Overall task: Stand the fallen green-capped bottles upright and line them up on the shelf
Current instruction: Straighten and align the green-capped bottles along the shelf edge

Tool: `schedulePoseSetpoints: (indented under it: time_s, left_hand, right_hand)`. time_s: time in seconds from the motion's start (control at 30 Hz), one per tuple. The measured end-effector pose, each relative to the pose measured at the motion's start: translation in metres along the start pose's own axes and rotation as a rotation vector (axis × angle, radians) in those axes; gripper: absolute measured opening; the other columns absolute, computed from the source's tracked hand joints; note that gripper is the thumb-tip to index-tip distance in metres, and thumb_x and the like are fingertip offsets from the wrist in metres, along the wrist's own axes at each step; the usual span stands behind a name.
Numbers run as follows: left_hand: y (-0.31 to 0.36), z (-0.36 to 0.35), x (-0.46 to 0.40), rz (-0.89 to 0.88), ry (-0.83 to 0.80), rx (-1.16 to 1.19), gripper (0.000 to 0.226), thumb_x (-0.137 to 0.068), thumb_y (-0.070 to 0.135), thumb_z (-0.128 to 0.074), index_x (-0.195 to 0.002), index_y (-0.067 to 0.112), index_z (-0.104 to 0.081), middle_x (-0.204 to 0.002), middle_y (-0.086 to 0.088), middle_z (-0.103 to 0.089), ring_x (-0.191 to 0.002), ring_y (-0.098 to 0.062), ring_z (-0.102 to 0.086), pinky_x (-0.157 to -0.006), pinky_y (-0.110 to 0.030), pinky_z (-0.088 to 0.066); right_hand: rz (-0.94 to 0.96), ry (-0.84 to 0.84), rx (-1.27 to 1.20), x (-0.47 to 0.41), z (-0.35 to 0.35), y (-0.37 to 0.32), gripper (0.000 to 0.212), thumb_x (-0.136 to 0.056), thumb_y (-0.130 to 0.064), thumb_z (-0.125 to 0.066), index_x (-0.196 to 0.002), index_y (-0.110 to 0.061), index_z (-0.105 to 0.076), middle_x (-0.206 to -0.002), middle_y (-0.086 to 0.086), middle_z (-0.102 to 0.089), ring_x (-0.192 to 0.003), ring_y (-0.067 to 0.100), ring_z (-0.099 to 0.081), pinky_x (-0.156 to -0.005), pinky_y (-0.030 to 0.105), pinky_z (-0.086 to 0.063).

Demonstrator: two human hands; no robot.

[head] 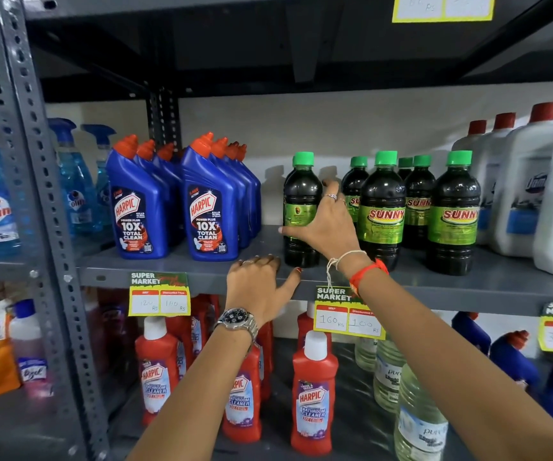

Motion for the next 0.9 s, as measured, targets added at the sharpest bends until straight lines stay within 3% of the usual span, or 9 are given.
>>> schedulePoseSetpoints:
  time_s: [0.13, 0.27, 0.37, 0.43, 0.47, 0.57, 0.7, 0.8, 0.9]
  left_hand:
    - [0.000, 0.000, 0.000, 0.002, -0.008, 0.027, 0.072, -0.078, 0.062, -0.019, -0.113, 0.019, -0.065, -0.117, 0.002, -0.068, -0.104, -0.017, -0.062, -0.090, -0.034, -0.040]
    - [-0.001, -0.004, -0.001, -0.002, -0.032, 0.029, 0.068, -0.081, 0.061, -0.023, -0.120, 0.020, -0.061, -0.128, 0.004, -0.062, -0.116, -0.015, -0.057, -0.096, -0.034, -0.038]
    - [-0.001, -0.005, -0.001, -0.004, -0.032, 0.024, 0.068, -0.082, 0.061, -0.024, -0.119, 0.019, -0.061, -0.127, 0.003, -0.063, -0.115, -0.015, -0.058, -0.095, -0.034, -0.038]
    - [0.000, -0.004, -0.001, -0.005, -0.030, 0.023, 0.069, -0.081, 0.061, -0.023, -0.118, 0.018, -0.062, -0.125, 0.003, -0.064, -0.113, -0.016, -0.058, -0.094, -0.035, -0.038]
    - [0.000, -0.003, -0.001, -0.004, -0.030, 0.022, 0.070, -0.080, 0.061, -0.022, -0.118, 0.018, -0.062, -0.124, 0.003, -0.065, -0.113, -0.016, -0.059, -0.094, -0.035, -0.038]
    - [0.000, -0.003, 0.000, -0.003, -0.031, 0.023, 0.074, -0.078, 0.062, -0.019, -0.118, 0.018, -0.062, -0.124, 0.002, -0.065, -0.113, -0.016, -0.059, -0.094, -0.034, -0.038]
    - [-0.001, -0.004, 0.000, 0.002, -0.037, 0.020, 0.073, -0.078, 0.062, -0.020, -0.120, 0.019, -0.061, -0.128, 0.003, -0.063, -0.116, -0.016, -0.057, -0.096, -0.034, -0.037]
    - [-0.001, -0.003, 0.000, 0.002, -0.028, 0.019, 0.070, -0.079, 0.061, -0.022, -0.119, 0.019, -0.062, -0.125, 0.003, -0.064, -0.113, -0.016, -0.059, -0.094, -0.034, -0.038]
    - [-0.002, -0.002, 0.000, 0.000, -0.022, 0.007, 0.071, -0.079, 0.061, -0.020, -0.117, 0.019, -0.063, -0.121, 0.002, -0.066, -0.108, -0.017, -0.061, -0.091, -0.034, -0.039]
  right_hand:
    - [-0.217, -0.119, -0.357, -0.003, -0.013, 0.027, 0.110, -0.063, -0.018, -0.084, -0.142, 0.002, -0.011, -0.110, 0.007, -0.059, -0.116, 0.026, -0.054, -0.095, 0.031, -0.045]
    - [-0.312, -0.280, -0.711, -0.001, -0.032, 0.038, 0.076, -0.076, 0.003, -0.070, -0.135, -0.005, -0.023, -0.096, -0.002, -0.057, -0.107, 0.024, -0.057, -0.098, 0.034, -0.046]
    - [-0.240, -0.279, -0.547, -0.002, -0.032, 0.036, 0.088, -0.067, -0.018, -0.082, -0.133, -0.006, -0.025, -0.114, 0.008, -0.055, -0.107, 0.020, -0.054, -0.102, 0.035, -0.043]
    - [-0.172, -0.188, -0.311, 0.000, -0.026, 0.031, 0.108, -0.048, -0.044, -0.087, -0.130, -0.005, -0.028, -0.121, 0.010, -0.053, -0.115, 0.024, -0.053, -0.103, 0.039, -0.044]
    - [-0.141, -0.132, -0.246, 0.001, -0.022, 0.027, 0.111, -0.045, -0.048, -0.087, -0.128, -0.003, -0.029, -0.122, 0.012, -0.054, -0.117, 0.026, -0.052, -0.102, 0.039, -0.045]
    - [-0.103, -0.019, -0.219, 0.001, -0.014, 0.024, 0.096, -0.052, -0.034, -0.088, -0.123, 0.000, -0.033, -0.112, 0.012, -0.060, -0.110, 0.027, -0.059, -0.092, 0.033, -0.049]
    - [-0.277, -0.165, -0.487, 0.003, -0.028, 0.036, 0.080, -0.065, -0.013, -0.083, -0.126, -0.001, -0.033, -0.106, 0.005, -0.057, -0.106, 0.020, -0.059, -0.085, 0.023, -0.042]
    - [-0.249, -0.214, -0.494, 0.007, -0.026, 0.031, 0.082, -0.068, -0.011, -0.080, -0.130, -0.002, -0.027, -0.106, 0.001, -0.053, -0.103, 0.013, -0.054, -0.088, 0.021, -0.040]
    - [-0.147, -0.126, -0.378, 0.017, -0.011, 0.025, 0.088, -0.065, -0.016, -0.083, -0.134, -0.003, -0.028, -0.111, 0.002, -0.053, -0.104, 0.010, -0.049, -0.090, 0.020, -0.039]
Point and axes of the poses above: each hand's wrist, its own x-axis away from the middle knuckle, its own z-axis out of the back of the hand, y = z × x, the point moved 10 cm from there along -x, towards the middle knuckle
